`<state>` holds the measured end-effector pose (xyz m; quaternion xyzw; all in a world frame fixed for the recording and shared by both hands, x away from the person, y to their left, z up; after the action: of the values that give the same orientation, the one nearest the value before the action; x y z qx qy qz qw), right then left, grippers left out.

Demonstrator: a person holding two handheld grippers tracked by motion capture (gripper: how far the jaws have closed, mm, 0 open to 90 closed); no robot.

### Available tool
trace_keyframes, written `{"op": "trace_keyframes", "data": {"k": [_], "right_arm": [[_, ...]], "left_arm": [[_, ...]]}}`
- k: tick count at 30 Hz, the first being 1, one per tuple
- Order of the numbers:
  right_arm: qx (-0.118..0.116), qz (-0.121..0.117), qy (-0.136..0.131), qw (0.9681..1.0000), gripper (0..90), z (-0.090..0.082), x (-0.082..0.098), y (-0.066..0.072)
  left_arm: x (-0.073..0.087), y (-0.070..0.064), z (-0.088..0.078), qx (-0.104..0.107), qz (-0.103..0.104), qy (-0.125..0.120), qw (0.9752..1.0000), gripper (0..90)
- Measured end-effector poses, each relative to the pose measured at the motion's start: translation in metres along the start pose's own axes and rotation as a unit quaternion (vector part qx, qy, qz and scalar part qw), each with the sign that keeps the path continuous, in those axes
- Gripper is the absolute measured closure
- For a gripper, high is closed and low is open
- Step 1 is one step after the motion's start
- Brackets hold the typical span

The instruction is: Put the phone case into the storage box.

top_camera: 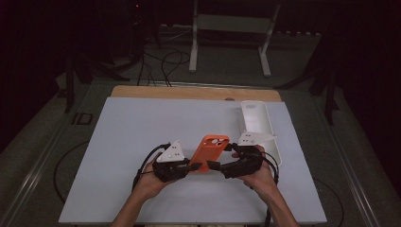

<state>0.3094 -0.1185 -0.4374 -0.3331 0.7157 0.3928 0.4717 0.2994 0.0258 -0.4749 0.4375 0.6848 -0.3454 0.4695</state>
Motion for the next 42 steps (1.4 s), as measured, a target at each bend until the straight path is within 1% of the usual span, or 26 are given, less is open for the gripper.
{"op": "trace_keyframes", "data": {"k": [3, 9, 10, 11, 12, 15, 17, 19, 21, 22, 23, 26, 27, 29, 32, 37, 40, 42], "right_arm": [[0.006, 0.0, -0.003, 1.0, 14.0, 0.0, -0.001, -0.001], [0.009, -0.007, -0.006, 0.9999, 13.7, -0.002, -0.001, 0.0], [0.009, -0.007, -0.006, 0.9999, 13.7, -0.002, -0.001, 0.0], [0.011, -0.008, -0.007, 0.9999, 13.7, -0.002, -0.001, 0.0], [0.012, -0.01, -0.008, 0.9998, 13.6, -0.002, -0.001, 0.0], [0.014, -0.012, -0.009, 0.9998, 13.6, -0.002, 0.0, 0.001], [0.015, -0.014, -0.009, 0.9997, 13.7, -0.002, 0.0, 0.002], [0.016, -0.01, -0.01, 0.9998, 13.7, -0.003, -0.001, 0.002], [0.014, -0.008, -0.013, 0.9998, 13.7, -0.003, 0.0, 0.002], [0.014, -0.008, -0.013, 0.9998, 13.7, -0.003, 0.0, 0.002], [0.019, -0.005, -0.015, 0.9997, 13.7, -0.003, 0.001, 0.001], [0.026, -0.003, -0.019, 0.9995, 13.5, -0.004, 0.0, 0.0], [0.028, 0.0, -0.022, 0.9994, 13.4, -0.004, 0.0, -0.001], [0.033, 0.006, -0.026, 0.9991, 12.9, -0.005, -0.001, -0.002], [0.045, 0.009, -0.031, 0.9985, 11.9, -0.006, -0.002, -0.003], [0.063, 0.013, -0.042, 0.997, 10.3, -0.005, -0.005, -0.003], [0.072, 0.018, -0.05, 0.996, 9.9, -0.004, -0.007, -0.004], [0.077, 0.022, -0.056, 0.9952, 9.6, -0.004, -0.009, -0.005]], "left_arm": [[0.0, 0.001, 0.0, -0.01, -0.002, -0.001, 0.9999, 84.9], [-0.001, 0.005, -0.001, -0.035, -0.002, -0.003, 0.9994, 84.9], [-0.001, 0.005, -0.001, -0.035, -0.002, -0.003, 0.9994, 84.9], [-0.001, 0.006, -0.001, -0.041, -0.005, -0.005, 0.9991, 84.9], [-0.001, 0.006, -0.001, -0.043, -0.004, -0.006, 0.999, 84.9], [-0.001, 0.007, -0.001, -0.054, -0.003, -0.003, 0.9985, 84.9], [0.0, 0.007, -0.001, -0.058, -0.003, -0.003, 0.9983, 84.9], [0.0, 0.007, 0.0, -0.06, -0.005, -0.003, 0.9982, 84.9], [0.0, 0.007, 0.001, -0.067, -0.004, -0.003, 0.9977, 85.0], [0.0, 0.007, 0.001, -0.067, -0.004, -0.003, 0.9977, 85.1], [0.0, 0.009, 0.001, -0.078, -0.005, -0.005, 0.997, 85.1], [-0.001, 0.009, 0.001, -0.083, -0.005, -0.007, 0.9965, 85.1], [-0.001, 0.01, 0.001, -0.092, -0.004, -0.011, 0.9957, 85.1], [-0.002, 0.01, 0.001, -0.102, -0.001, -0.012, 0.9947, 85.1], [-0.002, 0.011, 0.002, -0.115, 0.003, -0.011, 0.9933, 85.1], [-0.001, 0.01, 0.004, -0.123, 0.003, -0.011, 0.9924, 85.1], [-0.001, 0.01, 0.005, -0.132, 0.005, -0.01, 0.9912, 85.1], [0.0, 0.011, 0.005, -0.134, 0.003, -0.011, 0.9909, 85.1]]}}
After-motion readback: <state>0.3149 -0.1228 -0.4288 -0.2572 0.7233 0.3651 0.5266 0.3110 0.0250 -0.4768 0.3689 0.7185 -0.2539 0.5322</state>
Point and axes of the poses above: each handheld gripper's, and its own axes: z roughly forward along the jaws, x roughly out of its underside, y roughly to its left, the point moved 7 cm from there along z, roughly forward along the jaws, and after that the axes turned 11 degrees about -y, right-handed, at the moved point
